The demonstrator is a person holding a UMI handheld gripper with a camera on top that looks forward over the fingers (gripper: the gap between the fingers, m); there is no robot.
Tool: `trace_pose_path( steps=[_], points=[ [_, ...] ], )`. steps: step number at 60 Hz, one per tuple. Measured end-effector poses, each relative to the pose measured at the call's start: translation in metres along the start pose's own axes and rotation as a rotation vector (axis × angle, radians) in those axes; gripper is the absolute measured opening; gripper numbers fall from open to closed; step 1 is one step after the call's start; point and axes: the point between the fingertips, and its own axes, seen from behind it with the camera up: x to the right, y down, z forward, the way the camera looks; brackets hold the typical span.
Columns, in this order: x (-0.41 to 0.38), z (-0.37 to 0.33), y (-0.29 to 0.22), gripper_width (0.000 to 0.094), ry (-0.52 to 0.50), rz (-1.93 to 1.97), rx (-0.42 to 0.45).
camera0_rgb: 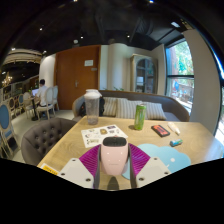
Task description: Arrange mouse
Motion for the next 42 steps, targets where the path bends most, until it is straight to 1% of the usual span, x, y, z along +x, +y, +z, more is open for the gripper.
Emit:
trace_pose_path(
  steps=[3,6,9,13,15,21,26,32,34,35,37,42],
  points=[
    [0.042,-0.006,-0.027,0.0416,0.067,0.007,0.045],
    [0.082,-0.007,-0.038,0.0416,0.122,-0.007,0.055],
    [0.117,0.005,-0.036,0.0416,0.160,0.015,0.026],
    [0.158,0.016,-0.003,0.0417,0.201,0.056,-0.065],
    [0.170,0.027,0.020,0.0417,0.202,0.069,-0.093],
    [0.189,0.040,0.063,0.0419,0.189,0.102,-0.207],
    [0.195,0.047,0.085,0.0418,0.171,0.102,-0.234],
    [0.199,0.047,0.102,0.0420,0.177,0.077,-0.274],
    [0.198,0.047,0.100,0.0422,0.171,0.065,-0.259],
    [0.198,0.048,0.102,0.0425,0.167,0.063,-0.268],
    [0.197,0.048,0.104,0.0444,0.160,0.068,-0.270],
    [0.196,0.048,0.105,0.0526,0.147,0.068,-0.283]
  ],
)
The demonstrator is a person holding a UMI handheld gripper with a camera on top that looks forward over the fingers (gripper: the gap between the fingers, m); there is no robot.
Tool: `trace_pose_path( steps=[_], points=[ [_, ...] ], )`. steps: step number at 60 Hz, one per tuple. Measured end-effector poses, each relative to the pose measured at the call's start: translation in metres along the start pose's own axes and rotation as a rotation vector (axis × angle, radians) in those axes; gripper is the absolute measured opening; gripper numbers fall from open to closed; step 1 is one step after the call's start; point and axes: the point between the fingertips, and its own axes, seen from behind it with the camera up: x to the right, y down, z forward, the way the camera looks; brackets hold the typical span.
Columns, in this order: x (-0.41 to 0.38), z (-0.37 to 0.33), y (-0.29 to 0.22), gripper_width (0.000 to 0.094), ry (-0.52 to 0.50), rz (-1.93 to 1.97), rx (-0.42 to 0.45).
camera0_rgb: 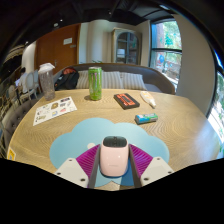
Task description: Arrange mouse
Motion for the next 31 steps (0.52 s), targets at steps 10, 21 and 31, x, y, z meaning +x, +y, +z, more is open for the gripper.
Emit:
trace_pose_path(
  steps=[10,21,31],
  points=[
    [-0.005,-0.027,-0.005,0.0847,-0.019,0.036,0.021],
    [-0.024,-0.103,0.014,0.0841,-0.048,0.000,0.071],
    [-0.045,-0.178,0.050,0.0853,-0.056,-0.023,0.124]
  ],
)
